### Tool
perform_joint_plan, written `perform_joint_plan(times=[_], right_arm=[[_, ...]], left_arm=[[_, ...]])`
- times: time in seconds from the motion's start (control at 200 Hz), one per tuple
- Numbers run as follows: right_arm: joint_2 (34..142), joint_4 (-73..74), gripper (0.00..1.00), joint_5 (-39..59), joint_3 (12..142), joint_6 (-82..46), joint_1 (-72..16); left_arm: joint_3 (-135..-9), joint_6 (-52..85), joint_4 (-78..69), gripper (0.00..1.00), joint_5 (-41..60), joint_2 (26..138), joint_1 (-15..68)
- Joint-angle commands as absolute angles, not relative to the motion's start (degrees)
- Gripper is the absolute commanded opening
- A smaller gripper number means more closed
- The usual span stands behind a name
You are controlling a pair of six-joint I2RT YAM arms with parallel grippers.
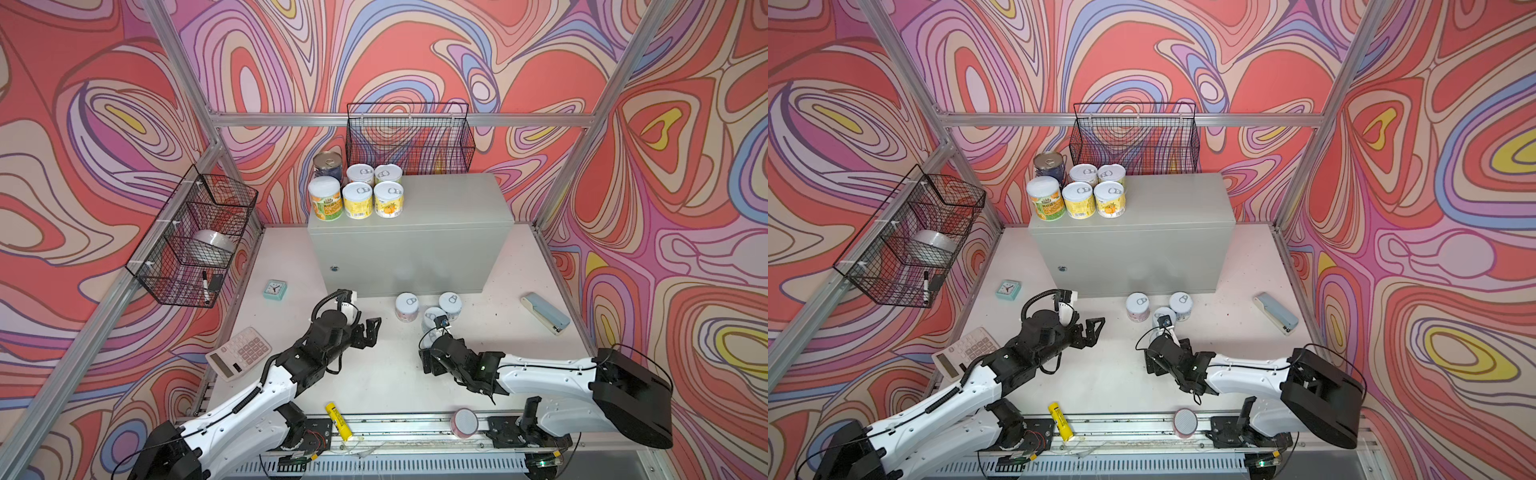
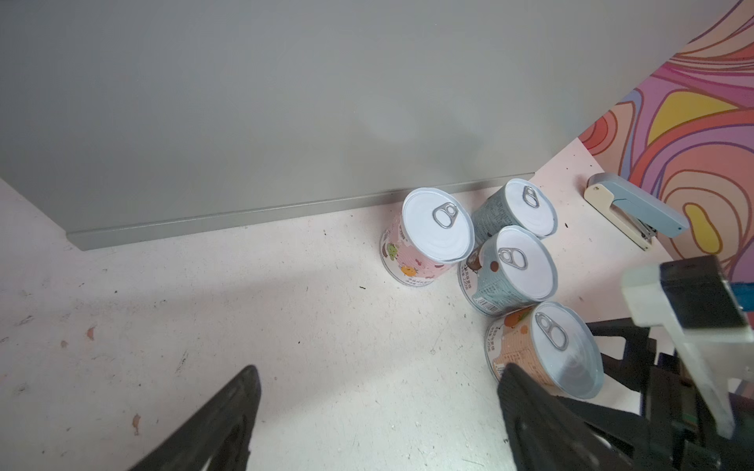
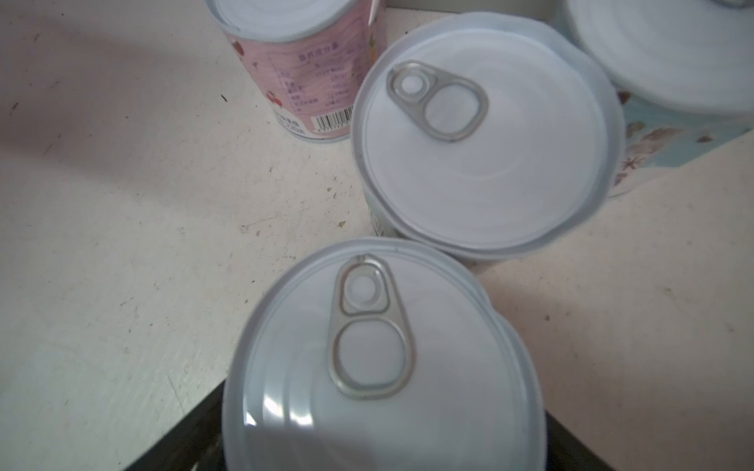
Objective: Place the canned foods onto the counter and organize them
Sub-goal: 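Close the right gripper on the orange-labelled white-lidded can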
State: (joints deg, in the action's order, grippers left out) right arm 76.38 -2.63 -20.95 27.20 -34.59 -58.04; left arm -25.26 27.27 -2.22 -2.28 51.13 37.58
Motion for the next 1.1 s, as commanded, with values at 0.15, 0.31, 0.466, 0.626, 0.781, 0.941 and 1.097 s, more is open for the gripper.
perform_joint_plan(times=[0.15,0.31,0.466,0.626,0.781,0.941,1.097], right_arm=[[80.12,0.06,0.91,-18.36,28.83,-33.69,-55.59],[81.17,1.71,0.9,-17.46,28.55,-33.13,-55.13],[82.52,2.29,0.88,-17.02,28.86,-32.77,-55.0],[83.28,2.31,0.83,-17.04,29.09,-32.87,-54.81],[82.82,2.07,0.75,-17.3,28.97,-33.0,-54.76],[82.03,1.61,0.63,-17.38,28.92,-33.05,-54.76],[80.52,0.36,0.38,-17.0,29.4,-32.31,-54.77]], left_arm=[[-24.48,28.81,-3.78,0.93,-3.62,51.79,37.93],[-24.52,29.15,-3.56,0.92,-3.69,52.19,37.94],[-24.6,29.38,-3.43,0.93,-3.95,52.62,37.92],[-24.27,29.96,-3.97,0.92,-4.47,52.89,38.02],[-23.95,30.04,-4.3,0.92,-4.48,53.17,38.0],[-23.91,29.84,-4.45,0.93,-4.75,53.35,38.03],[-24.25,29.3,-4.67,0.93,-4.48,53.92,37.92]])
